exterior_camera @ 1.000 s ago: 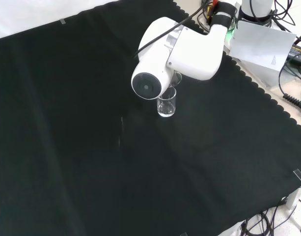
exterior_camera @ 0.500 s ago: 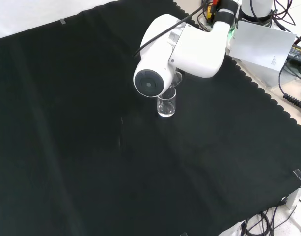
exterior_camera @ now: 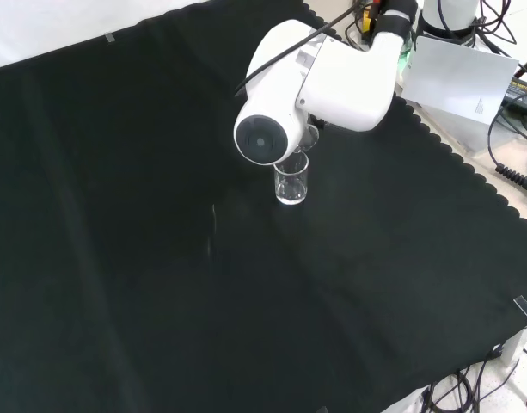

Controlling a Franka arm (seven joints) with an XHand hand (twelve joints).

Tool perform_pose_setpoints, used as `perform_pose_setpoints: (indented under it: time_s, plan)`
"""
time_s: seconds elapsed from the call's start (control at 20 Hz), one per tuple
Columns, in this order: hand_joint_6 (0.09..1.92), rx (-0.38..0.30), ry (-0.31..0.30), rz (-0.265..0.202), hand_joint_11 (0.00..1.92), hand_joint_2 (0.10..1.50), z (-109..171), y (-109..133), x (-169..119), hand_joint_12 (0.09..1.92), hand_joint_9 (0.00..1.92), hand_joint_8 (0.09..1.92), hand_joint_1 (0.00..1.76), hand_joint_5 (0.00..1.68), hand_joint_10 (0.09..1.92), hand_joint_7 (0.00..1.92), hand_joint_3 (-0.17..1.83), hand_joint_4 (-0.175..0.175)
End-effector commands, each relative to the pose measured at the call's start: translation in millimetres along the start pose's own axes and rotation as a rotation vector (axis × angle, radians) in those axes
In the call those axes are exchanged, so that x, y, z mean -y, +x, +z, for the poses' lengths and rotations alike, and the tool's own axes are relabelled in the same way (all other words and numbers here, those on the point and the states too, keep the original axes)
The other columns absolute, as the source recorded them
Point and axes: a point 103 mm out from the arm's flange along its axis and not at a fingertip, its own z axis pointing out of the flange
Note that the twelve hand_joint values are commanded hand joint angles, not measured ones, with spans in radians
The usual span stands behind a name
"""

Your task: Pour the water from the handheld beaker into the one on the table.

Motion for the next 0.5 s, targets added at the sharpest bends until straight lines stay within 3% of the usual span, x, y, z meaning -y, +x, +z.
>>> perform_pose_setpoints:
  time_s: [0.05,0.3,0.5]
  plan:
    - [0.28,-0.048,-0.088,-0.020,1.47,0.58,3,-4,4,0.53,1.81,0.21,1.33,1.46,0.09,1.54,0.67,-0.175]
    - [0.28,-0.125,-0.210,-0.045,1.47,0.58,12,-13,8,0.53,1.81,0.21,1.33,1.46,0.09,1.54,0.67,-0.175]
    - [0.28,-0.190,-0.341,-0.057,1.47,0.58,23,-25,11,0.53,1.81,0.21,1.33,1.46,0.09,1.54,0.67,-0.175]
